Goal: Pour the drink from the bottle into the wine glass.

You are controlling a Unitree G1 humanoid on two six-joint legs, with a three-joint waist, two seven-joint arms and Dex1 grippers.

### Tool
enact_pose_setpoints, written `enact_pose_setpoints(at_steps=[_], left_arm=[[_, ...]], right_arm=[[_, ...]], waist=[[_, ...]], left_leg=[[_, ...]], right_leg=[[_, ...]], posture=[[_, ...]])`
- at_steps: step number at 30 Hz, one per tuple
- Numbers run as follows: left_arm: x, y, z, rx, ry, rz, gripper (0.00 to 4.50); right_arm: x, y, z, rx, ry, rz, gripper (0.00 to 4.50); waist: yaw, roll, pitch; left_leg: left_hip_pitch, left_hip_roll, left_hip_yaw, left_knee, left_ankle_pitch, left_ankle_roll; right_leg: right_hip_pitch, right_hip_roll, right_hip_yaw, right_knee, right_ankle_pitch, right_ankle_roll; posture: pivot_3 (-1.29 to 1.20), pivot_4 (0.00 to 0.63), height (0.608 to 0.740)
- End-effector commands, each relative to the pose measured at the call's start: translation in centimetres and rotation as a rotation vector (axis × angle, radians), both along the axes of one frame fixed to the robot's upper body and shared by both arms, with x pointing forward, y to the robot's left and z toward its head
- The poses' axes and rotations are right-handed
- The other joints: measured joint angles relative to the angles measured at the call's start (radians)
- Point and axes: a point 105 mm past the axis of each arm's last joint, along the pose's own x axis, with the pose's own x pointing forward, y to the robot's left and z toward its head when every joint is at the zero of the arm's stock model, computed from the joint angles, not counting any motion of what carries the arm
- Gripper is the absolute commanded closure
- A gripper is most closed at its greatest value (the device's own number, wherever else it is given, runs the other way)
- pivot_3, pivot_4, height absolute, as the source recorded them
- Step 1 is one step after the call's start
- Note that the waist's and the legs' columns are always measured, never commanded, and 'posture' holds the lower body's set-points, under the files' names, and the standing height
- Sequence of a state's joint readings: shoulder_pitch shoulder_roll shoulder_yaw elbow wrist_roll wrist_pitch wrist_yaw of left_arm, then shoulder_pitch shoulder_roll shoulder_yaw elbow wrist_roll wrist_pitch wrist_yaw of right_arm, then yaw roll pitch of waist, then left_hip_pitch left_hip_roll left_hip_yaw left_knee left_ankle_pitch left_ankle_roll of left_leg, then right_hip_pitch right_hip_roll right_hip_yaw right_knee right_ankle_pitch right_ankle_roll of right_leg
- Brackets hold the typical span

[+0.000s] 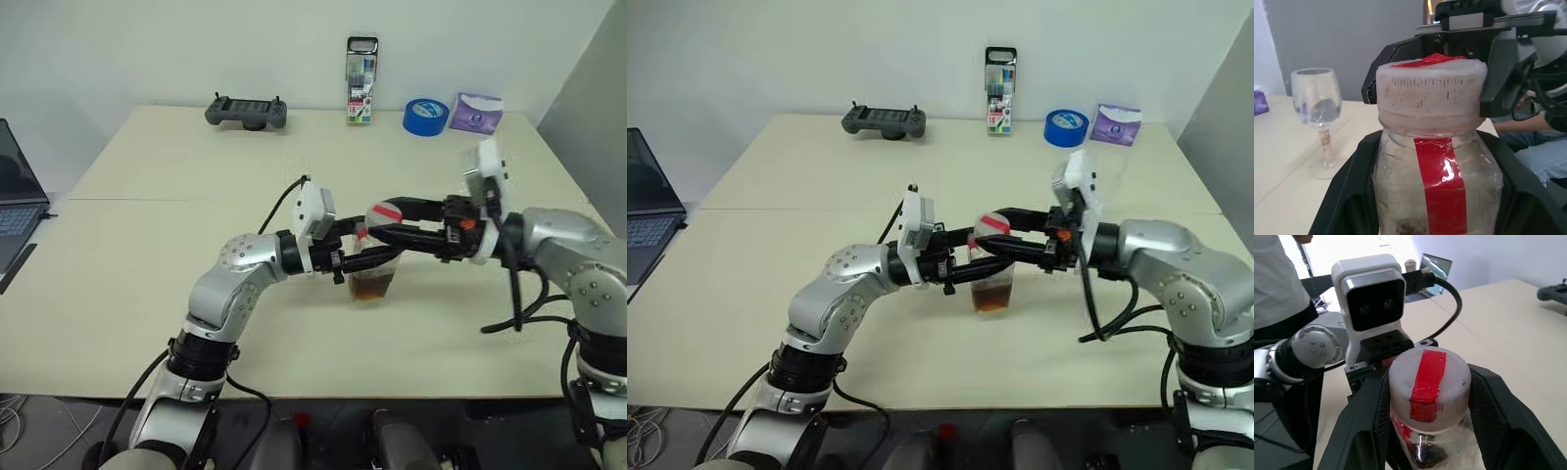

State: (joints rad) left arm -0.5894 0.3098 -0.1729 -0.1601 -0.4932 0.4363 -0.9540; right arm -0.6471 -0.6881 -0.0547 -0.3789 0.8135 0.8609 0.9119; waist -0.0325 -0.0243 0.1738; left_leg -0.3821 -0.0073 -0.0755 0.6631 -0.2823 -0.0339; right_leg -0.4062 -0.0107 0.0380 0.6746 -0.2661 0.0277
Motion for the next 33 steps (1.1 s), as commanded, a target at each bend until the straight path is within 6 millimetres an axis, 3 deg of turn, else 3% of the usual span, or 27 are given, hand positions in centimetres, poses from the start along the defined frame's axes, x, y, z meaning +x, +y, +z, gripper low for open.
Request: enact_pose_setpoints(at_steps=[1,4,5,10,13,18,24,33], left_arm=[[1.1,0.7,-0.4,0.01,0.026,0.058,2.33],[1.2,0.8,-0.5,0.01,0.028,0.069,2.34],[1.3,0.8,-0.5,0.009,0.029,0.071,2.34],[2.0,0.5,-0.7,0.006,0.036,0.084,2.34],[2.5,0.2,-0.8,0.003,0.031,0.088,2.34],[3.4,-0.3,-0.3,-0.022,0.004,0.104,2.34],[4.3,-0.6,0.2,-0.049,-0.033,0.14,2.34],[4.4,-0.6,0.8,-0.066,-0.056,0.152,2.34]], right_arm=[[-1.8,0.2,2.3,0.039,-0.096,0.093,2.59],[-2.1,0.0,2.8,0.07,-0.091,0.071,2.59],[-2.3,0.1,2.9,0.066,-0.107,0.051,1.87],[-2.6,0.4,4.2,0.061,-0.234,-0.102,0.26],[-1.6,-0.1,4.6,0.054,-0.271,-0.282,0.25],[0.1,-0.6,3.0,0.029,-0.23,-0.601,0.25],[-0.7,1.3,2.0,0.128,-0.146,-0.671,0.25],[1.3,1.7,0.0,0.093,-0.071,-0.835,0.25]], waist=[[0.001,0.0,0.0],[0.001,0.0,0.0],[0.001,0.0,0.0],[0.003,0.0,0.0],[0.004,0.0,0.0],[0.006,0.0,0.0],[0.004,0.0,0.0],[0.003,0.0,0.0]], left_leg=[[0.0,0.0,-0.001,0.0,0.0,0.0],[0.0,0.001,-0.002,0.0,0.0,0.0],[0.0,0.001,-0.002,0.0,0.0,0.0],[-0.001,0.0,-0.002,0.0,0.0,0.0],[-0.001,0.0,-0.002,0.0,0.0,0.0],[-0.001,-0.001,-0.001,0.001,0.0,-0.001],[-0.002,0.0,-0.002,-0.001,0.0,-0.001],[-0.002,-0.001,-0.001,0.0,0.0,-0.001]], right_leg=[[0.0,0.0,0.0,0.0,0.0,0.0],[0.0,0.001,0.0,0.001,0.0,0.0],[0.0,0.001,0.001,0.0,0.0,0.0],[0.0,0.0,0.001,0.0,0.0,0.0],[0.0,-0.001,0.001,0.0,0.0,0.0],[0.0,-0.006,0.002,0.0,0.0,0.0],[-0.002,-0.005,0.002,0.001,0.0,0.0],[-0.002,-0.006,0.002,0.001,0.0,0.0]], posture=[[0.0,0.15,0.74],[0.0,0.15,0.74],[0.0,0.15,0.74],[0.0,0.15,0.74],[0.0,0.15,0.74],[0.0,0.15,0.74],[0.0,0.15,0.74],[0.0,0.15,0.74]])
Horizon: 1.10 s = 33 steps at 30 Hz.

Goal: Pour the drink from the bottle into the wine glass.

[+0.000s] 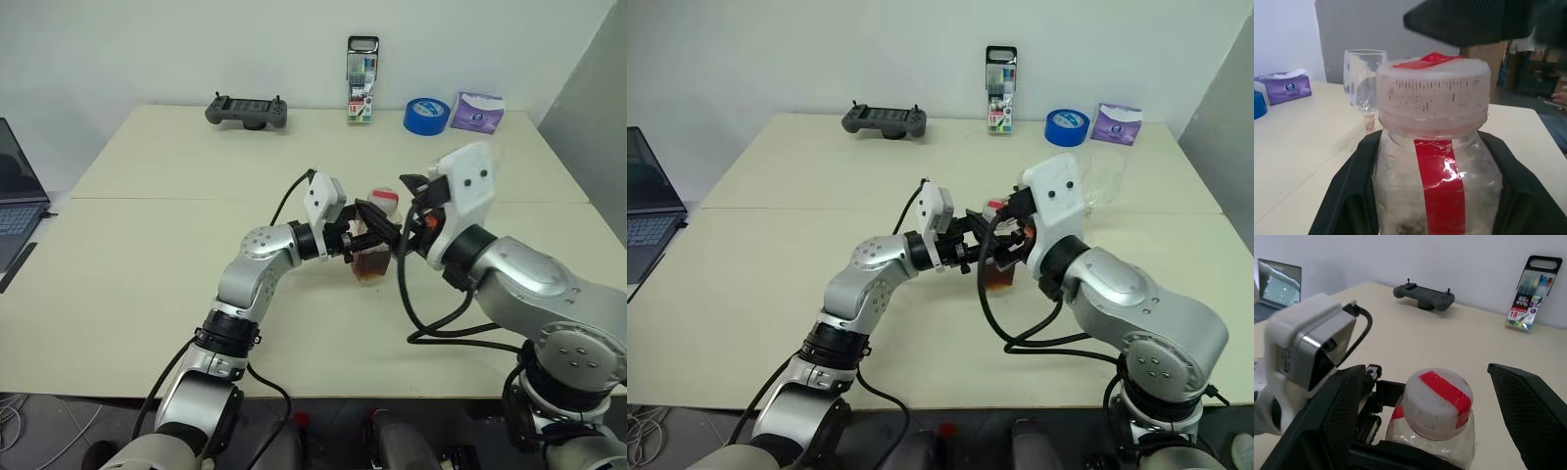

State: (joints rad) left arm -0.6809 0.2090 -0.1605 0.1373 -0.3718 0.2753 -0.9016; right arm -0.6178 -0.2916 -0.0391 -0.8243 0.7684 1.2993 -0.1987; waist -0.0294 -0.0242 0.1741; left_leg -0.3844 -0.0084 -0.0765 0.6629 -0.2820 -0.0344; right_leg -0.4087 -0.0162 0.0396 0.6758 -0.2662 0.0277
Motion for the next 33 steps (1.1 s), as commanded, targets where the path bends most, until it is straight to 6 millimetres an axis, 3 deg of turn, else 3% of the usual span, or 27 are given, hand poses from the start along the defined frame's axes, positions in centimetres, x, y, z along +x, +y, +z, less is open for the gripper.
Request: enact_pose_setpoints(at_steps=[1,5,8,13,17,18,19,20,21,22,23,25,33], left_arm=[[-0.1,0.1,2.1,-0.038,-0.077,0.009,2.34],[-0.2,0.3,1.9,-0.035,-0.076,0.02,2.34],[-0.2,0.5,1.8,-0.033,-0.073,0.027,2.34],[-0.2,0.6,1.8,-0.033,-0.072,0.034,2.34],[-0.3,0.7,1.6,-0.031,-0.07,0.036,2.34],[-0.4,0.7,1.6,-0.031,-0.069,0.035,2.34],[-0.4,0.7,1.6,-0.031,-0.067,0.034,2.34],[-0.4,0.7,1.7,-0.032,-0.067,0.036,2.34],[-0.4,0.7,1.7,-0.033,-0.067,0.037,2.34],[-0.4,0.7,1.8,-0.037,-0.069,0.046,2.34],[-0.5,0.7,1.9,-0.039,-0.07,0.049,2.34],[-0.7,1.0,2.0,-0.038,-0.069,0.05,2.34],[-0.9,1.5,1.5,-0.021,-0.061,0.065,2.34]], right_arm=[[0.5,-0.4,0.3,0.011,-0.02,-0.062,0.25],[0.8,-0.5,0.6,0.052,-0.024,-0.08,0.25],[0.8,-0.3,0.8,0.064,-0.025,-0.069,0.81],[0.8,-0.1,0.9,0.092,-0.025,-0.061,2.57],[1.1,0.0,1.2,0.08,-0.042,-0.01,2.65],[0.7,0.4,1.4,0.078,-0.047,0.081,2.65],[-3.0,2.8,0.9,0.106,0.008,0.473,2.65],[-7.0,3.4,0.6,0.104,0.026,0.792,2.65],[-10.0,3.1,0.5,0.101,0.039,1.002,2.65],[-9.3,2.2,0.4,0.087,0.036,0.99,2.65],[-6.2,1.0,0.7,0.095,0.029,0.835,2.65],[-4.2,-0.5,0.3,0.017,0.019,0.755,2.65],[-3.3,-0.9,0.4,-0.03,-0.032,0.695,2.65]], waist=[[0.0,0.0,0.0],[0.0,0.0,0.0],[-0.001,0.0,0.0],[-0.002,0.0,0.0],[-0.002,0.0,0.0],[-0.002,0.0,0.0],[-0.002,0.0,0.0],[0.002,0.0,0.0],[0.008,0.001,0.001],[0.008,0.001,0.001],[0.006,0.001,0.001],[-0.005,0.002,0.002],[-0.001,0.003,0.002]], left_leg=[[0.0,0.0,0.0,0.0,0.0,0.0],[0.0,0.0,0.0,0.0,0.0,0.0],[0.0,0.0,0.0,0.0,0.0,0.0],[0.0,0.0,0.0,0.0,0.0,0.0],[0.0,0.0,0.0,0.0,0.0,0.0],[0.0,0.0,0.0,0.0,0.0,0.0],[0.0,0.0,0.0,0.0,0.0,0.0],[0.0,0.0,0.0,0.0,0.0,0.0],[-0.001,-0.001,-0.001,0.0,0.0,0.0],[-0.001,-0.002,-0.001,0.0,0.0,0.0],[-0.002,-0.001,-0.002,-0.001,0.0,0.001],[-0.002,-0.002,0.001,0.0,-0.001,0.002],[0.0,0.002,0.0,-0.001,-0.001,0.002]], right_leg=[[0.0,0.0,0.0,0.0,0.0,0.0],[0.0,0.0,0.0,0.0,0.0,0.0],[0.0,0.0,0.0,0.0,0.0,0.0],[0.0,0.001,-0.001,0.0,0.0,0.0],[0.0,0.001,-0.001,0.0,0.0,0.0],[0.0,0.001,-0.001,0.0,0.0,0.0],[0.0,0.001,-0.001,0.0,0.0,0.0],[0.0,0.002,-0.002,0.0,0.0,0.0],[0.001,0.004,-0.002,-0.002,0.0,0.0],[0.004,0.003,-0.003,-0.007,0.0,0.0],[0.004,0.003,-0.004,-0.009,0.0,0.0],[0.004,0.003,-0.002,-0.01,0.001,0.002],[0.004,0.007,0.0,-0.009,0.002,0.003]], posture=[[0.0,0.15,0.74],[0.0,0.15,0.74],[0.0,0.15,0.74],[0.0,0.15,0.74],[0.0,0.15,0.74],[0.0,0.15,0.74],[0.0,0.15,0.74],[0.0,0.15,0.74],[0.0,0.15,0.74],[0.0,0.15,0.74],[0.0,0.15,0.74],[0.0,0.15,0.74],[0.0,0.15,0.74]])
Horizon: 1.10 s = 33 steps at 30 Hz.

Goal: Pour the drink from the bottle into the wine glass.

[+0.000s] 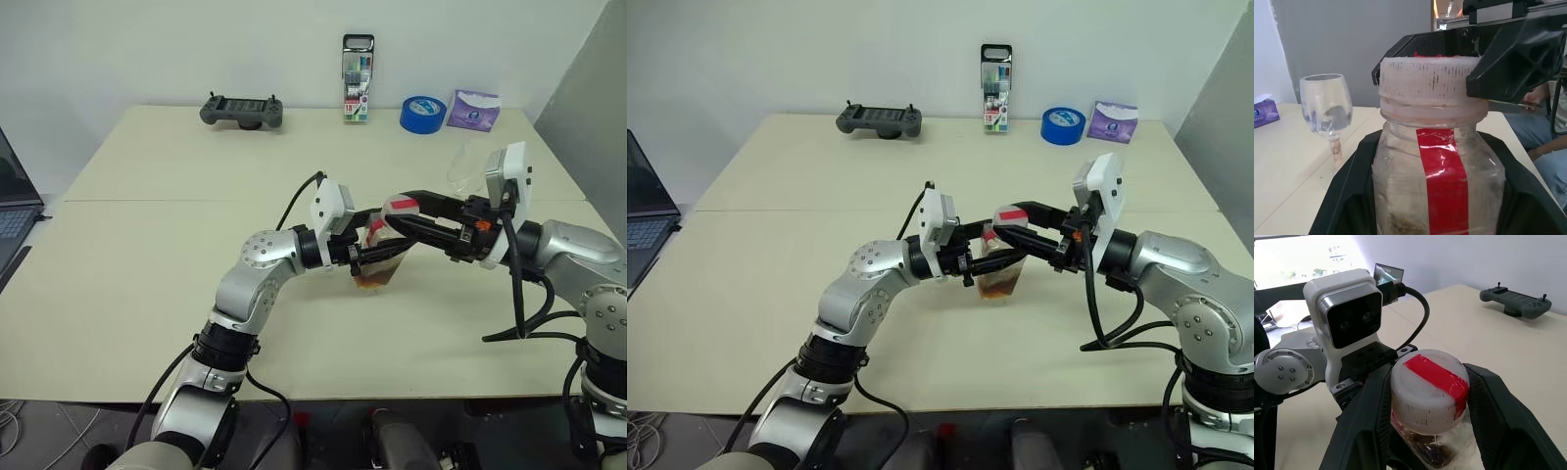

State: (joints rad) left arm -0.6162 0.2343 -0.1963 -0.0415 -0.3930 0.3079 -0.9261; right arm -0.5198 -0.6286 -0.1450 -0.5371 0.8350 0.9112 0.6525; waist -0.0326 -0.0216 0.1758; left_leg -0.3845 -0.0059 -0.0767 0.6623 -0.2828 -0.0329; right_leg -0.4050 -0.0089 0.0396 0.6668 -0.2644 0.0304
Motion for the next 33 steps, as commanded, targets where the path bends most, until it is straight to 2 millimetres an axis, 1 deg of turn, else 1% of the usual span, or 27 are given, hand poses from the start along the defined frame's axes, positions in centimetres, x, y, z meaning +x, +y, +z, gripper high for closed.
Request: enact_pose_setpoints(at_steps=[1,5,6,7,8,10,14,17,18,21,25,30,33], left_arm=[[2.0,2.1,0.8,-0.035,0.007,0.154,2.34],[2.1,2.0,0.7,-0.032,0.011,0.152,2.34],[2.1,2.0,0.6,-0.03,0.012,0.149,2.34],[2.2,2.0,0.6,-0.028,0.013,0.148,2.34],[2.2,1.9,0.5,-0.027,0.014,0.145,2.34],[2.3,1.9,0.5,-0.027,0.016,0.141,2.34],[2.5,1.5,0.4,-0.026,0.021,0.128,2.34],[2.5,0.8,0.3,-0.029,0.021,0.102,2.34],[2.5,0.6,0.4,-0.032,0.02,0.094,2.34],[2.6,0.3,0.6,-0.034,0.006,0.082,2.34],[2.7,0.0,1.0,-0.019,-0.046,0.076,2.34],[2.0,-0.2,1.2,-0.017,-0.08,0.056,2.34],[2.0,-0.1,1.3,-0.02,-0.081,0.064,2.34]], right_arm=[[-2.0,2.0,1.0,0.024,-0.053,0.114,2.3],[-2.4,2.5,2.0,0.054,-0.09,0.094,0.95],[-2.5,2.5,2.3,0.048,-0.128,0.054,0.64],[-2.4,2.4,2.7,0.051,-0.154,0.016,0.19],[-2.4,2.3,3.3,0.07,-0.18,-0.033,0.0],[-2.3,1.8,3.8,0.086,-0.206,-0.119,0.0],[-1.2,0.8,3.3,0.072,-0.182,-0.362,0.0],[-0.8,1.4,2.3,0.144,-0.116,-0.462,0.0],[-0.7,1.6,1.9,0.156,-0.091,-0.486,0.0],[-0.3,2.3,0.8,0.1,-0.066,-0.539,0.0],[0.1,2.9,0.6,0.119,-0.044,-0.577,0.0],[1.0,2.3,0.5,0.155,-0.028,-0.67,0.0],[1.1,2.5,0.8,0.197,-0.015,-0.654,0.0]], waist=[[0.003,0.0,0.0],[0.004,0.0,0.0],[0.004,0.0,0.0],[0.005,0.0,0.0],[0.006,0.0,0.0],[0.005,0.0,0.0],[0.006,0.0,0.0],[0.006,0.0,0.0],[0.006,0.0,0.0],[0.005,0.0,0.0],[0.004,0.0,0.0],[0.003,0.0,0.0],[0.003,0.0,0.0]], left_leg=[[0.0,0.0,0.0,0.0,0.0,0.0],[-0.001,-0.001,0.001,0.001,0.0,0.0],[-0.001,-0.001,0.001,0.001,0.0,0.0],[-0.001,-0.002,0.001,0.001,0.0,0.0],[-0.002,-0.002,0.0,0.001,0.0,0.0],[-0.002,-0.002,0.001,0.0,0.0,0.0],[-0.002,-0.002,-0.001,0.0,0.0,0.0],[-0.003,-0.002,-0.001,0.001,0.0,-0.001],[-0.003,-0.002,-0.001,0.001,0.0,-0.001],[-0.003,-0.002,0.0,0.0,0.0,-0.001],[-0.003,-0.003,0.0,0.0,0.0,-0.001],[-0.003,-0.003,0.0,0.0,0.0,-0.001],[-0.003,-0.003,0.0,0.0,0.0,-0.001]], right_leg=[[0.0,0.0,0.0,0.0,0.0,0.0],[0.0,-0.002,0.0,0.0,0.0,0.0],[0.0,-0.002,0.0,-0.001,0.0,0.0],[0.0,-0.003,0.0,-0.001,0.0,0.0],[0.0,-0.003,0.0,-0.001,0.0,0.0],[-0.001,-0.006,0.0,-0.001,0.0,0.0],[-0.001,-0.007,-0.001,-0.001,0.0,0.0],[-0.001,-0.008,0.0,-0.001,0.0,0.0],[-0.001,-0.008,0.0,0.0,0.0,0.0],[-0.002,-0.008,0.0,0.0,0.0,0.0],[-0.002,-0.008,0.0,-0.001,0.0,0.0],[-0.002,-0.008,0.0,-0.001,0.0,0.0],[-0.002,-0.008,0.0,0.0,0.0,0.0]], posture=[[0.0,0.15,0.74],[0.0,0.15,0.74],[0.0,0.15,0.74],[0.0,0.15,0.74],[0.0,0.15,0.74],[0.0,0.15,0.74],[0.0,0.15,0.74],[0.0,0.15,0.74],[0.0,0.15,0.74],[0.0,0.15,0.74],[0.0,0.15,0.74],[0.0,0.15,0.74],[0.0,0.15,0.74]])
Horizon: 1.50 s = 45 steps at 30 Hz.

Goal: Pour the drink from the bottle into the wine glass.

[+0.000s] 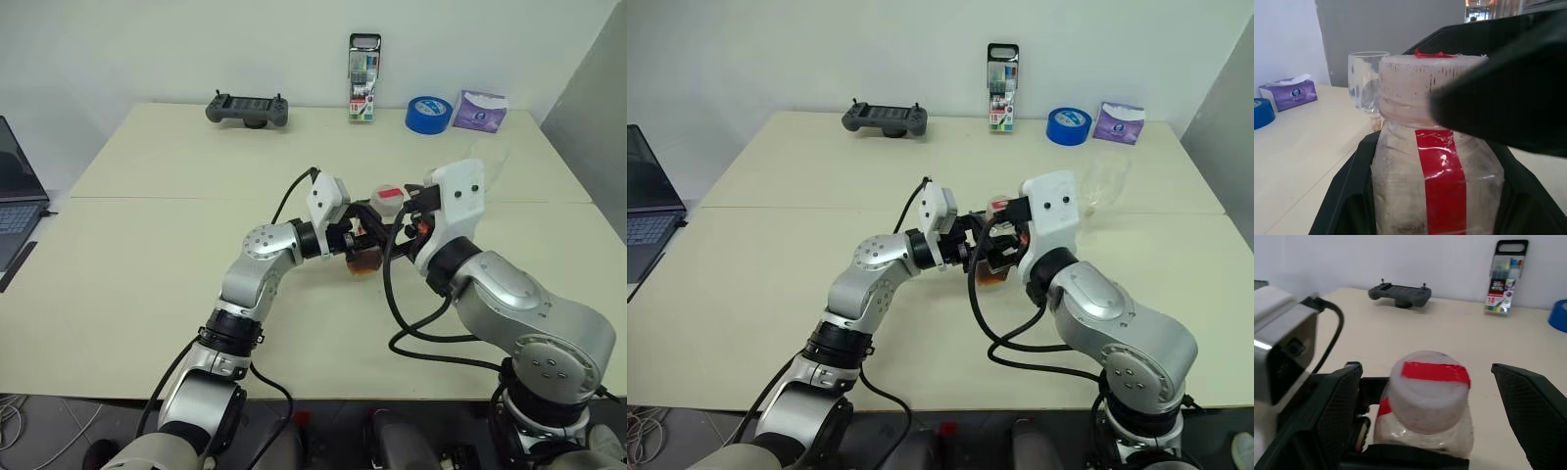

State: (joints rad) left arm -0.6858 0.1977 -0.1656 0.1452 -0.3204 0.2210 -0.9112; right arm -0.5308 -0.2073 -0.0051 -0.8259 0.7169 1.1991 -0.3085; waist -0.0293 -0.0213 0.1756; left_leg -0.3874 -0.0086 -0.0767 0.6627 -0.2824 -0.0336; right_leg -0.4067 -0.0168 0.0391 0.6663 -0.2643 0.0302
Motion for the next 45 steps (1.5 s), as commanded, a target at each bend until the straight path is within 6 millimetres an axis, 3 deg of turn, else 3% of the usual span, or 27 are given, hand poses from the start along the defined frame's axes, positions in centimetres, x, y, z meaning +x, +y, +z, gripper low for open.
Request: enact_pose_setpoints(at_steps=[1,9,13,15,17,20,25,31,32,36,39,45], left_arm=[[-0.9,-0.4,1.9,-0.026,-0.085,-0.026,2.34],[-1.3,-0.1,1.5,-0.028,-0.074,-0.009,2.34],[-1.3,0.0,1.6,-0.03,-0.071,0.0,2.34],[-1.1,0.1,1.7,-0.039,-0.062,0.005,2.34],[-1.1,0.1,1.7,-0.042,-0.056,0.002,2.35],[-1.5,-0.2,1.6,-0.038,-0.051,-0.02,2.35],[-1.7,0.0,1.8,-0.035,-0.051,-0.019,2.36],[-1.8,0.5,1.6,-0.034,-0.042,0.007,2.36],[-1.8,0.5,1.5,-0.033,-0.041,0.008,2.36],[-1.6,0.4,1.6,-0.033,-0.038,0.007,2.36],[-1.5,0.3,1.6,-0.034,-0.039,0.002,2.37],[-1.0,0.5,1.6,-0.063,-0.01,0.018,2.37]], right_arm=[[-0.2,0.0,1.5,0.056,-0.062,0.013,0.17],[0.1,0.3,1.4,0.087,-0.051,0.027,2.61],[0.0,0.4,1.9,0.071,-0.078,0.073,2.6],[-0.8,1.4,1.6,0.013,-0.063,0.289,2.6],[-3.4,2.2,0.7,-0.077,-0.029,0.636,2.6],[-4.6,1.2,0.2,-0.118,0.006,0.868,2.6],[-4.7,0.6,-0.2,-0.167,0.0,0.954,2.6],[-4.0,0.2,0.0,-0.156,-0.016,0.905,2.6],[-4.1,0.2,0.3,-0.142,-0.025,0.907,1.84],[-4.3,0.3,1.2,-0.136,-0.064,0.877,0.83],[-3.4,-0.2,1.7,-0.172,-0.097,0.753,0.01],[-1.8,-1.0,2.3,-0.201,-0.117,0.51,0.0]], waist=[[0.0,0.0,0.0],[-0.002,0.0,0.0],[-0.002,0.0,0.0],[-0.002,0.0,0.0],[0.001,0.0,0.0],[0.002,0.0,0.0],[-0.004,0.0,0.0],[-0.002,0.0,0.0],[-0.002,0.0,0.0],[0.0,0.0,0.0],[0.0,0.0,0.0],[0.0,0.0,0.0]], left_leg=[[0.0,0.0,0.0,0.0,0.0,0.0],[0.0,0.0,0.0,0.0,0.0,0.0],[0.0,0.0,0.0,0.0,0.0,0.0],[0.0,0.0,0.0,0.001,0.0,0.0],[0.0,-0.001,0.0,0.001,0.0,0.0],[0.0,-0.003,0.001,0.001,0.0,0.001],[0.002,-0.001,0.003,0.0,-0.001,0.002],[0.003,0.001,0.0,0.001,-0.001,0.002],[0.003,0.001,0.0,0.001,-0.001,0.001],[0.004,-0.001,0.001,0.003,0.0,0.001],[0.004,-0.001,0.002,0.003,0.0,0.001],[0.004,-0.001,0.001,0.003,0.0,0.001]], right_leg=[[0.0,0.0,0.0,0.0,0.0,0.0],[0.0,0.0,0.0,0.001,0.0,0.0],[0.0,0.0,0.0,0.001,0.0,0.0],[0.0,0.0,-0.001,0.001,0.0,0.0],[0.0,0.003,-0.002,0.001,0.0,0.0],[0.002,0.002,-0.002,-0.003,0.0,0.0],[0.001,0.002,0.0,-0.001,0.0,0.0],[0.001,0.003,-0.001,0.005,0.0,0.0],[0.001,0.003,-0.001,0.006,0.0,0.0],[0.001,0.003,-0.001,0.008,0.0,0.0],[0.001,0.004,0.0,0.008,0.0,0.0],[0.001,0.002,0.0,0.008,0.0,0.0]], posture=[[0.0,0.15,0.74],[0.0,0.15,0.74],[0.0,0.15,0.74],[0.0,0.15,0.74],[0.0,0.15,0.74],[0.0,0.15,0.74],[0.0,0.15,0.74],[0.0,0.15,0.74],[0.0,0.15,0.74],[0.0,0.15,0.74],[0.0,0.15,0.74],[0.0,0.15,0.74]])
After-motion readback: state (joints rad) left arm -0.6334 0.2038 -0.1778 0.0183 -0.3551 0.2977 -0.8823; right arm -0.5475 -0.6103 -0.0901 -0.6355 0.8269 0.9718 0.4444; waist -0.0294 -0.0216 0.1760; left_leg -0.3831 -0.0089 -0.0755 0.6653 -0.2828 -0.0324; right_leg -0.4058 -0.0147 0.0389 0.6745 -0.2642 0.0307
